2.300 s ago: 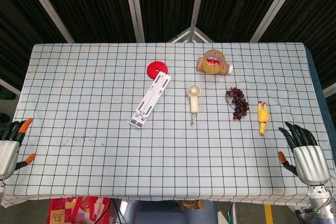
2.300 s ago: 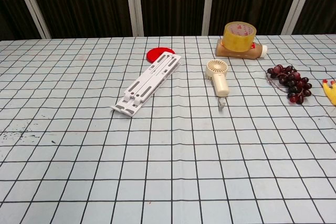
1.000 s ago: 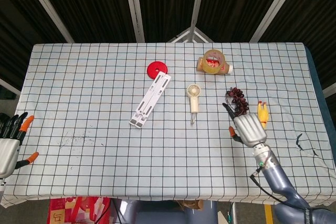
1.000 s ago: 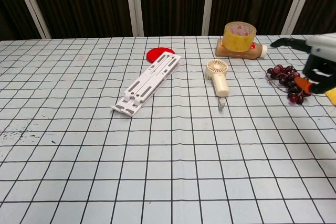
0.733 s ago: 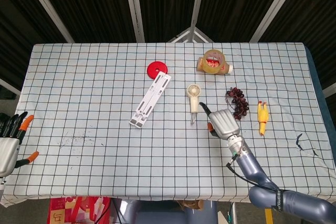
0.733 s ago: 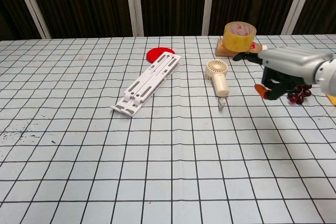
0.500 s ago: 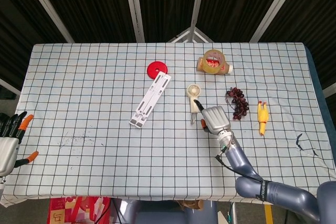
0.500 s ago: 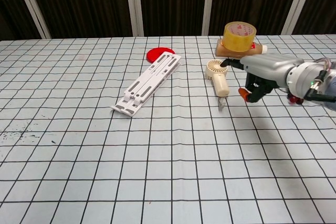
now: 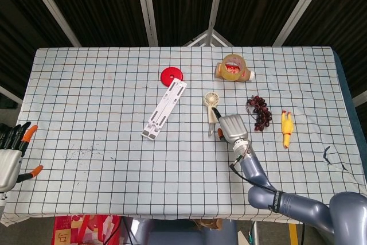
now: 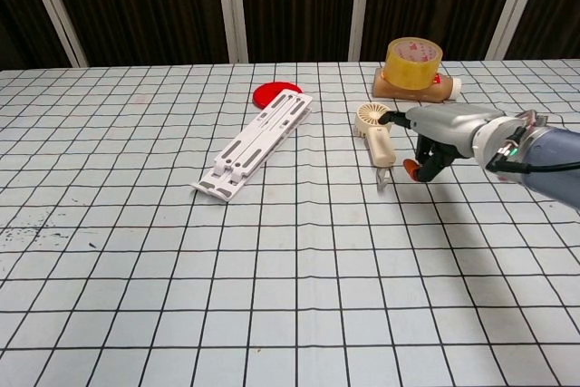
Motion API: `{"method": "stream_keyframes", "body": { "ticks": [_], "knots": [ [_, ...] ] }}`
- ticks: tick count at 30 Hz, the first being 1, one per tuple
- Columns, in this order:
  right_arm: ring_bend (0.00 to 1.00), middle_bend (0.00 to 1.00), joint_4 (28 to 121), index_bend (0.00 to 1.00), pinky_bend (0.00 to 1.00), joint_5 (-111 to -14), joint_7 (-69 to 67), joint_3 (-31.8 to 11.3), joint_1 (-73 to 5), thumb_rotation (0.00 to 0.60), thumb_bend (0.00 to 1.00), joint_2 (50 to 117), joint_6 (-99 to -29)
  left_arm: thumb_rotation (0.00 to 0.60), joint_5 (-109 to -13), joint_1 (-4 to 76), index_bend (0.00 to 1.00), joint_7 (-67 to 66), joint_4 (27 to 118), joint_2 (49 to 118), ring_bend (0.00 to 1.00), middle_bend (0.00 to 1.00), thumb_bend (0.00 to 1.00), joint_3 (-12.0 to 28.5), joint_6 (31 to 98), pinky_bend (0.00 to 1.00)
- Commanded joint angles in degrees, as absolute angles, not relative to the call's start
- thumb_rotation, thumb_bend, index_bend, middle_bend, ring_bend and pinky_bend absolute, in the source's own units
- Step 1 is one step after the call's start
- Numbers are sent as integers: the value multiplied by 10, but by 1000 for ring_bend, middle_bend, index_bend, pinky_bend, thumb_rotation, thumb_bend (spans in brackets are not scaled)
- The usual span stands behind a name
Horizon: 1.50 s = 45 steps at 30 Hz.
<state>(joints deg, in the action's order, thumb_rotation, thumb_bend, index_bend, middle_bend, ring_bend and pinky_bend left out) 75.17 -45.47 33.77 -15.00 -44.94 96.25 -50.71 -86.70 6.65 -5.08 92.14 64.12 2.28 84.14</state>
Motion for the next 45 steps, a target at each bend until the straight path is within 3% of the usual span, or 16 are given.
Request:
{"method": "stream_keyframes", "body": {
  "ticks": [1,45],
  "knots": [
    [980,908,742,10,871,-441,342,-149,-457,600,603,966,-505,600,-866,67,0,-51,921,641,0,0,33,23,841,0],
    [980,908,698,35,871,-389,358,-112,-485,600,613,998,-507,600,-860,70,0,-43,923,642,0,0,32,25,840,0]
  ]
}}
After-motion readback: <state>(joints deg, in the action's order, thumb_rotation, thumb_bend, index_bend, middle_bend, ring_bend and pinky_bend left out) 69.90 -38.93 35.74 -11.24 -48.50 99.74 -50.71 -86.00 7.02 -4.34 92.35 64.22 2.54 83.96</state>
